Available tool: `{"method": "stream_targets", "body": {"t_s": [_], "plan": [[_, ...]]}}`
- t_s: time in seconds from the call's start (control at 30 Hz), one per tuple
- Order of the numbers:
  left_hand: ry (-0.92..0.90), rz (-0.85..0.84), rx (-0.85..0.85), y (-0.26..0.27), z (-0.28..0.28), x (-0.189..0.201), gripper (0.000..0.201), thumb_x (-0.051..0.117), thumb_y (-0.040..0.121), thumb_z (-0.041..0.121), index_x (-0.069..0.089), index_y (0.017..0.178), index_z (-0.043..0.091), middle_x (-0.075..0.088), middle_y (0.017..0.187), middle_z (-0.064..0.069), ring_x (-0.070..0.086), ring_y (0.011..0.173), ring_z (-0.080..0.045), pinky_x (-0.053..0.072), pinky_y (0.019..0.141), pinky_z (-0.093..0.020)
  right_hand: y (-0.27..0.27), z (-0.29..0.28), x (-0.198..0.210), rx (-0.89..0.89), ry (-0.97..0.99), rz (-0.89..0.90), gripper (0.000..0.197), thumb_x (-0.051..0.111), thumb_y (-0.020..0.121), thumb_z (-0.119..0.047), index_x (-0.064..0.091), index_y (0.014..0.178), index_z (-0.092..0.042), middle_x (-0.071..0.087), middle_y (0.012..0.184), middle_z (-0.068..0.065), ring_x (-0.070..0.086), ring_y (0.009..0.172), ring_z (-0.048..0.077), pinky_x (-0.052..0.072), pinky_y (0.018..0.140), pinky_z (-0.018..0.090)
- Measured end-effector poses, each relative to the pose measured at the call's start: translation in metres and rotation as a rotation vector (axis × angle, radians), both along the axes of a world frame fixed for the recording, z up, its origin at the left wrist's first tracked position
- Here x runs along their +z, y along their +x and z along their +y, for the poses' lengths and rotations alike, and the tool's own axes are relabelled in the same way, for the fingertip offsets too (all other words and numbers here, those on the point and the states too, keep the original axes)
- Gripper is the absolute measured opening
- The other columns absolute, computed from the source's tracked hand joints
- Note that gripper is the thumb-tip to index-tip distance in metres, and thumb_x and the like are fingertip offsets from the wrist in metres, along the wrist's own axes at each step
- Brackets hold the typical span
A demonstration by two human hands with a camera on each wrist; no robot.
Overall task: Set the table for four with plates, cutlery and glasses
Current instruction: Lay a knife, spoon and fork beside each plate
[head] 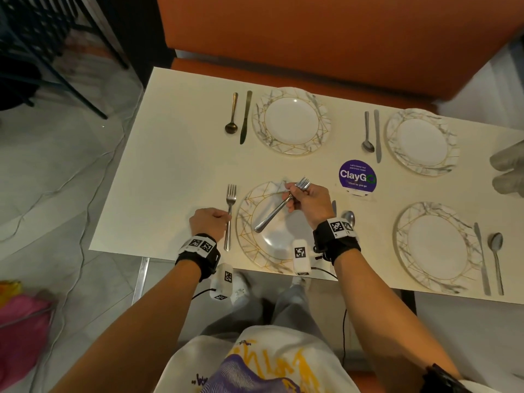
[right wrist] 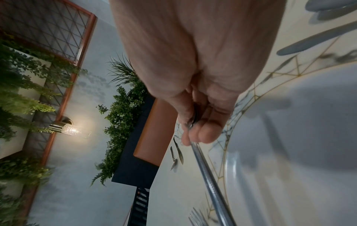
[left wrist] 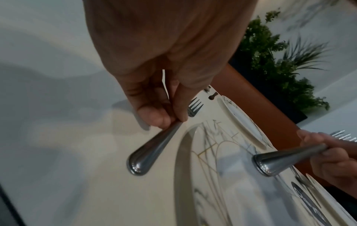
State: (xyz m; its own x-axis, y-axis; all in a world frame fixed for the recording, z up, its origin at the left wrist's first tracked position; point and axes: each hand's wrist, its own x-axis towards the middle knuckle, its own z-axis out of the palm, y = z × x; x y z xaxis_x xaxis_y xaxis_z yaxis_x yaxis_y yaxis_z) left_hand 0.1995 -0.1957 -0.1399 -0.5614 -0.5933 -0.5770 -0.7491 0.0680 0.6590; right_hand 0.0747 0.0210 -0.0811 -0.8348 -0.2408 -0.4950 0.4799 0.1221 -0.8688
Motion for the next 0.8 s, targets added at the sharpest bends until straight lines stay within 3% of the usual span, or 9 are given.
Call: {"method": "stream_targets", "body": {"t_s": [0.17, 0.6, 0.7, 0.8], "plan": [[-0.042, 0.011, -0.038, 0.005, 0.0, -0.002, 0.027, 0.078, 0.088, 0.01, 0.075, 0.069, 0.029, 0.078, 0.081, 0.001, 0.076, 0.081, -0.021, 0.064, 0.083, -0.037, 0.003, 0.005, -0.003, 0.006, 0.002, -0.006, 0.014, 0.058, 0.1, -0.006, 0.071, 0.095, -0.006, 0.071, 0.074, 0.012, 0.056, 0.056, 0.022, 0.052, 0.056, 0.031], [-0.062, 0.003, -0.052, 0.012, 0.003, -0.001, 0.014, 0.078, 0.09, 0.012, 0.079, 0.08, 0.022, 0.079, 0.089, -0.002, 0.075, 0.085, -0.022, 0.061, 0.091, -0.035, 0.005, 0.013, -0.011, 0.001, 0.03, -0.014, 0.013, 0.058, 0.1, -0.004, 0.07, 0.101, 0.0, 0.072, 0.073, 0.012, 0.057, 0.055, 0.021, 0.053, 0.052, 0.029], [-0.091, 0.009, -0.043, 0.011, 0.002, 0.002, 0.006, 0.077, 0.09, 0.017, 0.082, 0.09, 0.015, 0.079, 0.09, -0.004, 0.075, 0.088, -0.023, 0.059, 0.088, -0.031, 0.005, 0.014, -0.01, 0.003, 0.031, -0.01, 0.012, 0.059, 0.099, -0.003, 0.07, 0.099, 0.0, 0.072, 0.073, 0.013, 0.056, 0.055, 0.021, 0.052, 0.051, 0.029], [-0.177, 0.058, -0.022, 0.008, 0.002, 0.011, 0.013, 0.073, 0.093, 0.024, 0.079, 0.096, 0.012, 0.075, 0.09, 0.002, 0.07, 0.085, -0.017, 0.055, 0.082, -0.027, 0.005, 0.015, -0.01, 0.005, 0.027, -0.001, 0.012, 0.059, 0.099, -0.003, 0.071, 0.098, -0.002, 0.072, 0.072, 0.012, 0.057, 0.054, 0.021, 0.052, 0.05, 0.029]]}}
